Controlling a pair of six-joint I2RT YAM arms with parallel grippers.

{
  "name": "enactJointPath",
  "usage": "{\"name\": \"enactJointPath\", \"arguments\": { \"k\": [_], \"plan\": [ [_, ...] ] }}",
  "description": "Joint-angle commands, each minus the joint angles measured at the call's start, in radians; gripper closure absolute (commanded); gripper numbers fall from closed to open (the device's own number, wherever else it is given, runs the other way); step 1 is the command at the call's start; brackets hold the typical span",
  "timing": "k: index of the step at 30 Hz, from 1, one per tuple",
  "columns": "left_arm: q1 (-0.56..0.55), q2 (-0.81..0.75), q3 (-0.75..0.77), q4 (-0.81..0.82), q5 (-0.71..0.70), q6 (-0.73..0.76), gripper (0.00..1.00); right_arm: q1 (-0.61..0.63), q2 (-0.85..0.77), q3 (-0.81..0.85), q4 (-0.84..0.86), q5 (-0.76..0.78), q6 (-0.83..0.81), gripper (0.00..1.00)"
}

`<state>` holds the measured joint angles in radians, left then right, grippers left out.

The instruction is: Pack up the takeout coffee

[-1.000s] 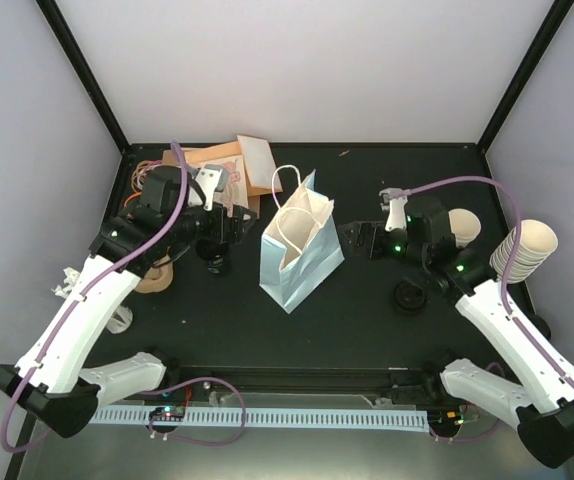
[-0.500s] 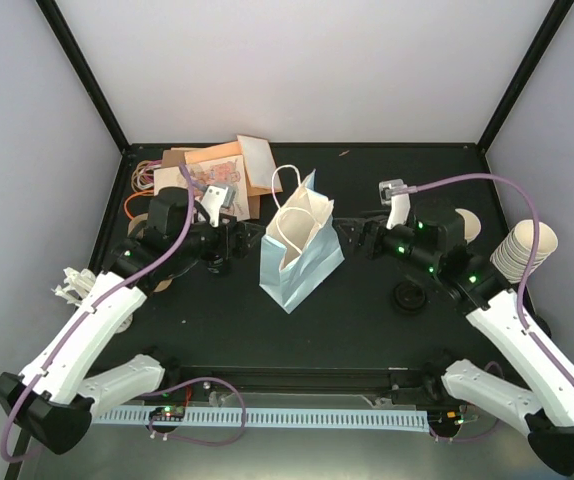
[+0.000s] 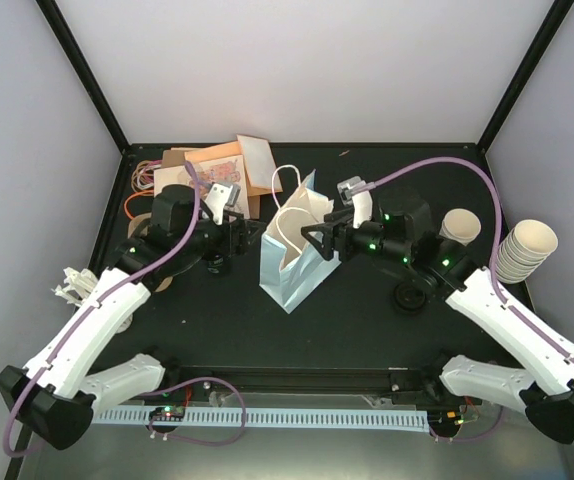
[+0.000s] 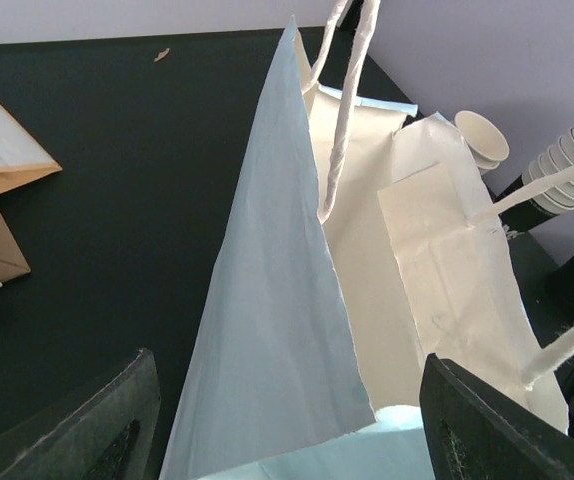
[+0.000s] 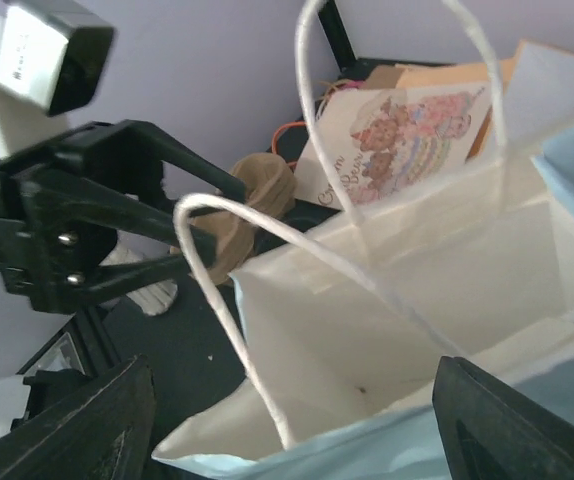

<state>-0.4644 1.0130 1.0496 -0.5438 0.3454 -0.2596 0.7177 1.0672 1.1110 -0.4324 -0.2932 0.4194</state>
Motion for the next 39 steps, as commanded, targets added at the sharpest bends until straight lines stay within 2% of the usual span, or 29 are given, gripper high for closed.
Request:
{"name": "enactJointPath", "arguments": {
  "k": [1,3,9,15,21,26,39],
  "plan": [
    [0.007,0.033,0.049,0.051,0.045,0.052,0.27,0.04,0.009,0.064,-0.011,0.124,-0.108,0.22],
    [0.007,0.06,0.075,0.042,0.043,0.065,0.28,0.043,0.026,0.077,-0.011,0.16,-0.167,0.27],
    [0.004,0.174,0.172,-0.034,0.017,0.1,0.33,0.044,0.069,0.113,-0.022,0.242,-0.36,0.34],
    [-0.012,0.226,0.211,-0.047,0.024,0.115,0.33,0.056,0.045,0.032,0.067,0.211,-0.519,0.33],
    [-0.026,0.257,0.231,-0.038,0.048,0.119,0.33,0.06,0.035,-0.034,0.188,0.245,-0.552,0.39],
    [-0.037,0.29,0.253,-0.04,0.054,0.126,0.33,0.061,0.058,-0.048,0.232,0.215,-0.634,0.54],
    [-0.057,0.288,0.251,-0.043,0.017,0.136,0.29,0.064,0.085,-0.053,0.307,0.206,-0.698,0.54]
  ]
}}
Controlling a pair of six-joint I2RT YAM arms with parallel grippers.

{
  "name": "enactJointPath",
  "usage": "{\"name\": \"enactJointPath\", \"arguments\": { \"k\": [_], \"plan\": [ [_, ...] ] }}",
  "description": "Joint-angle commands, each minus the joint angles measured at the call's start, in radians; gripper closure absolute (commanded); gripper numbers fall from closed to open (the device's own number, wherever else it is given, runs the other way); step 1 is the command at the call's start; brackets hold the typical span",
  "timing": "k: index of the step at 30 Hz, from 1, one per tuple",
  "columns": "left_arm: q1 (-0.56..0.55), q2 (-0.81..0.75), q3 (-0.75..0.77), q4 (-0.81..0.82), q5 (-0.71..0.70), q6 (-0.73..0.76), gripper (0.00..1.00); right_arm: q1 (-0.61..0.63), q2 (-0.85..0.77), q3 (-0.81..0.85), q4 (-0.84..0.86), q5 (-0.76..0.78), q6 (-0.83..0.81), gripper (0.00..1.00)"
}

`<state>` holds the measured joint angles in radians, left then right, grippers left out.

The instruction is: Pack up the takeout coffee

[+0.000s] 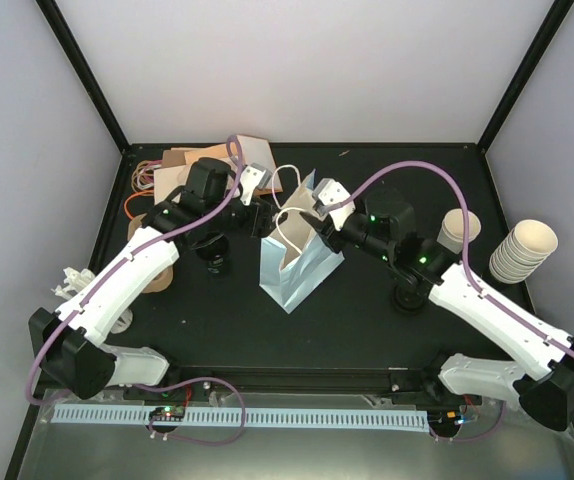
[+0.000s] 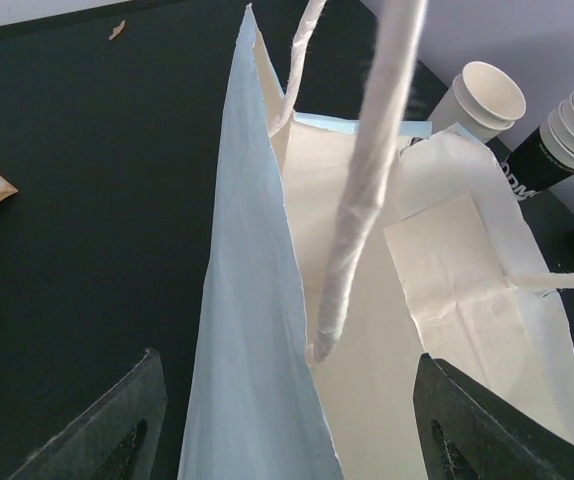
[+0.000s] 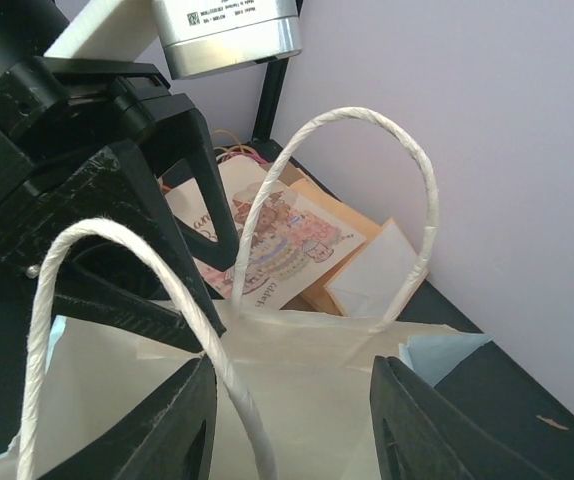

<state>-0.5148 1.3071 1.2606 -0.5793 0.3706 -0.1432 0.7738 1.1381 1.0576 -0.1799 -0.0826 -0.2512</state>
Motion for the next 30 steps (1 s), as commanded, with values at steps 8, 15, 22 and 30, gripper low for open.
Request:
{"name": "enactJointPath", "arguments": {
  "k": [8,15,22,30],
  "plan": [
    [-0.006,-0.009,0.039,-0.019,-0.016,0.022,0.29,0.01,0.01,-0.005,0.071,0.01,-0.04,0.67],
    [-0.009,-0.011,0.072,-0.065,-0.009,0.036,0.29,0.009,-0.044,-0.06,0.111,-0.055,-0.03,0.98],
    [-0.03,-0.018,0.093,-0.085,-0.089,0.079,0.25,0.009,-0.129,-0.155,0.179,-0.054,-0.004,0.99],
    [-0.066,0.012,0.123,-0.083,-0.092,0.107,0.23,0.009,-0.201,-0.23,0.212,-0.088,-0.035,0.99]
  ]
}}
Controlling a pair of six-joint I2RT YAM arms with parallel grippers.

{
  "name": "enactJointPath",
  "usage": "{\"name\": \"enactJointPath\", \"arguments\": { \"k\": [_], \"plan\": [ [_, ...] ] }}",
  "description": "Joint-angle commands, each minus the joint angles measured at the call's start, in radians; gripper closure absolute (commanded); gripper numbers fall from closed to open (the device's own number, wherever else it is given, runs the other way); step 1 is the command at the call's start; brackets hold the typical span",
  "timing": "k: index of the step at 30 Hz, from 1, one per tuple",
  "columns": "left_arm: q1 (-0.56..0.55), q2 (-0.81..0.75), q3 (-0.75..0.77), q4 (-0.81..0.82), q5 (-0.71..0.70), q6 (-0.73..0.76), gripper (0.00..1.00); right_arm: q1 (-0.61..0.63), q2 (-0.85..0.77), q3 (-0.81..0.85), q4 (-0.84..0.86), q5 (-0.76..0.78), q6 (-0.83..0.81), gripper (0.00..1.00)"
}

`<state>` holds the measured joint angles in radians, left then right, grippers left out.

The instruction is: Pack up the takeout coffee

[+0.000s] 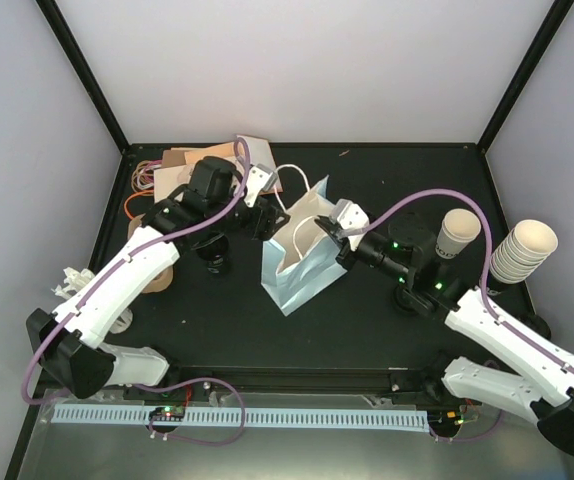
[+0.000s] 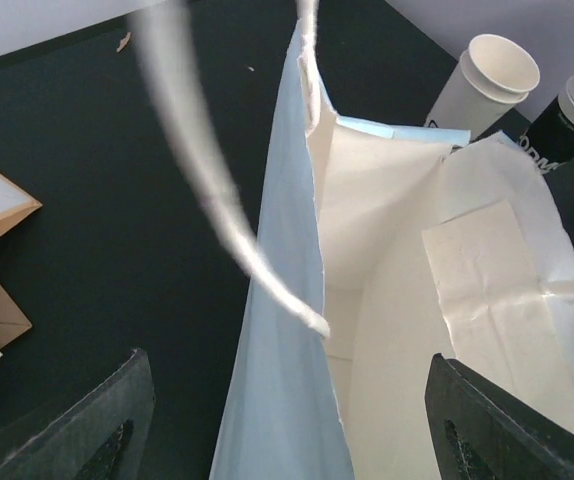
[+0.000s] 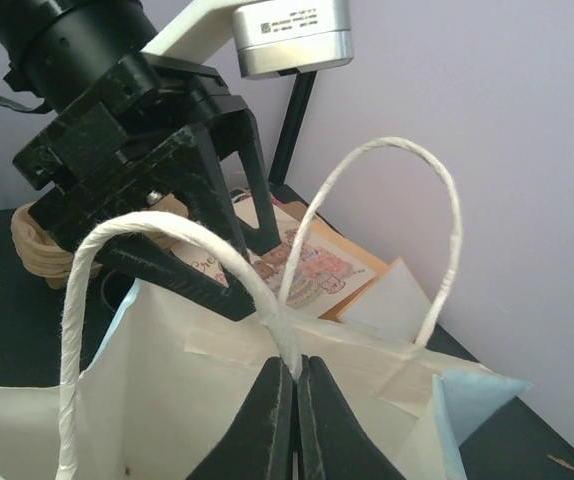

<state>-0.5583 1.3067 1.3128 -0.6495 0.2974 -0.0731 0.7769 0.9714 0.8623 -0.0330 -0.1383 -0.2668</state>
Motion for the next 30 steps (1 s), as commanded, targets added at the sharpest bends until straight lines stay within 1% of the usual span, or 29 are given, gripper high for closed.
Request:
{"name": "enactJointPath", "arguments": {
  "k": [1,5,12,16,18,20,24,27,30],
  "plan": [
    [-0.031,0.028,0.09,-0.026,-0.029,0.043,0.23,0.007,-0.042,-0.044,0.076,-0.035,-0.023,0.99],
    [-0.078,0.085,0.146,-0.08,-0.109,0.064,0.24,0.007,-0.053,-0.049,0.079,-0.035,-0.025,0.99],
    [-0.134,0.167,0.217,-0.152,-0.153,0.104,0.24,0.006,-0.061,-0.049,0.068,-0.032,-0.026,0.99],
    [-0.143,0.201,0.239,-0.169,-0.248,0.099,0.27,0.007,-0.073,-0.053,0.064,-0.035,-0.024,0.99],
    [-0.144,0.227,0.263,-0.188,-0.329,0.079,0.31,0.006,-0.082,-0.056,0.059,-0.037,-0.021,0.99],
    [-0.143,0.26,0.3,-0.226,-0.375,0.073,0.34,0.007,-0.093,-0.062,0.053,-0.035,-0.016,0.99],
    [-0.141,0.329,0.398,-0.325,-0.402,0.076,0.52,0.006,-0.119,-0.066,0.013,-0.015,-0.004,0.99],
    [-0.14,0.359,0.431,-0.363,-0.418,0.087,0.62,0.006,-0.15,-0.075,-0.014,-0.008,0.009,0.99],
    [-0.141,0.36,0.44,-0.376,-0.451,0.09,0.67,0.006,-0.19,-0.096,-0.026,0.005,0.028,0.99]
  ]
}}
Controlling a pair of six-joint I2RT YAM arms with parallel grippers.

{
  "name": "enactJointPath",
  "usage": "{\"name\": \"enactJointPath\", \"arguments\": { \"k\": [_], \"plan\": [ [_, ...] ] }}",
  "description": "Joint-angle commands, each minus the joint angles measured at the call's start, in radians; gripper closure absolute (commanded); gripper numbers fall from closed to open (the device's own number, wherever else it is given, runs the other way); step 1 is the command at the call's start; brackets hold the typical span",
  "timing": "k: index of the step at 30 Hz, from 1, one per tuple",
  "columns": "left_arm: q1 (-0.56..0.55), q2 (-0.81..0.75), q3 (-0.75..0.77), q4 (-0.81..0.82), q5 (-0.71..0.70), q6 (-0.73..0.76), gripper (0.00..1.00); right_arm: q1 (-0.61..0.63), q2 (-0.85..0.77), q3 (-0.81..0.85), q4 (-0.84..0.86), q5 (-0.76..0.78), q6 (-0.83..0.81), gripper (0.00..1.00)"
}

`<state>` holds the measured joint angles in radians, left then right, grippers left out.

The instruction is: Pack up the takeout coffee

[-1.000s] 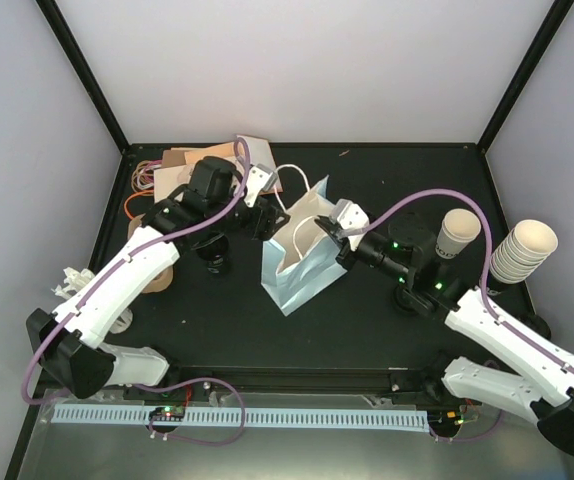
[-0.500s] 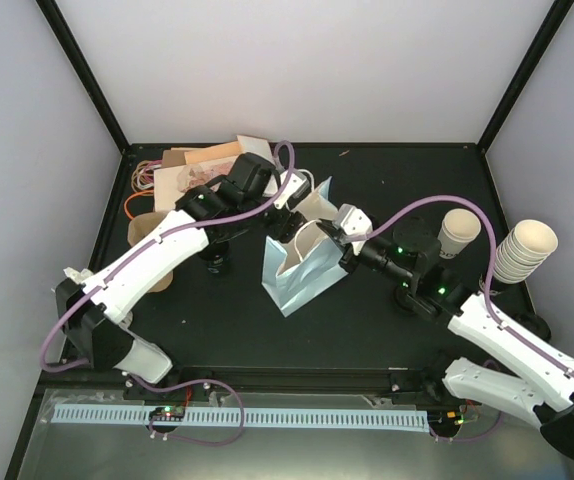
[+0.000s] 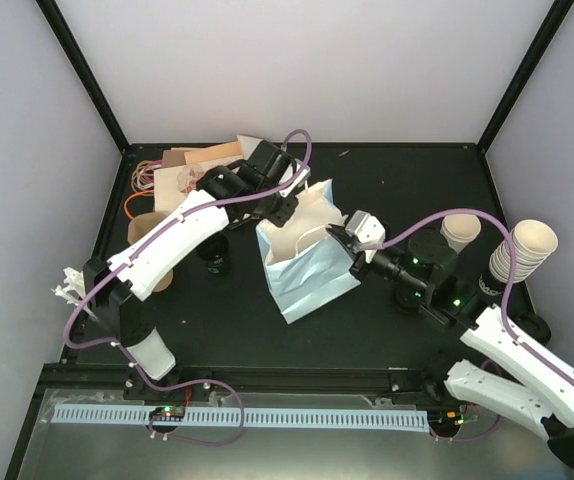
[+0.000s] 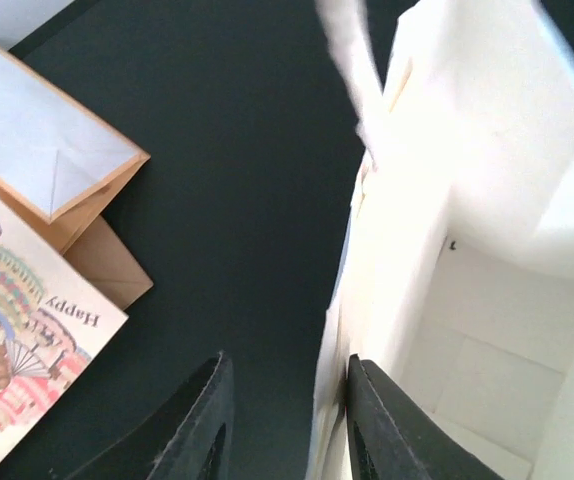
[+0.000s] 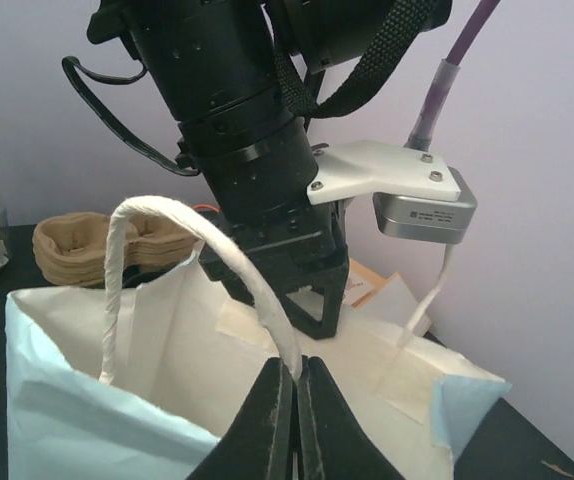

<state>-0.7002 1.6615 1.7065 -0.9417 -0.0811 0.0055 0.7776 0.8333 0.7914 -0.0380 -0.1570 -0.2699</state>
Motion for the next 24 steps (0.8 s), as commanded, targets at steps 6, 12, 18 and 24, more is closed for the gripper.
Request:
{"name": "enactJointPath", "arguments": {
  "k": [6,12,18,24],
  "plan": [
    [0.001,-0.031,0.048,-0.092,-0.11,0.012,0.7,0.006,-0.137,-0.069,-0.07,0.054,0.059,0.99],
    [0.004,-0.063,0.047,-0.106,-0.175,0.003,0.7,0.006,-0.233,-0.122,-0.088,0.054,0.086,0.99],
    [0.021,-0.078,0.043,-0.131,-0.225,-0.024,0.7,0.006,-0.286,-0.146,-0.148,0.084,0.117,0.98],
    [0.033,-0.089,0.036,-0.142,-0.25,-0.037,0.7,0.006,-0.331,-0.167,-0.171,0.109,0.143,0.98]
  ]
}}
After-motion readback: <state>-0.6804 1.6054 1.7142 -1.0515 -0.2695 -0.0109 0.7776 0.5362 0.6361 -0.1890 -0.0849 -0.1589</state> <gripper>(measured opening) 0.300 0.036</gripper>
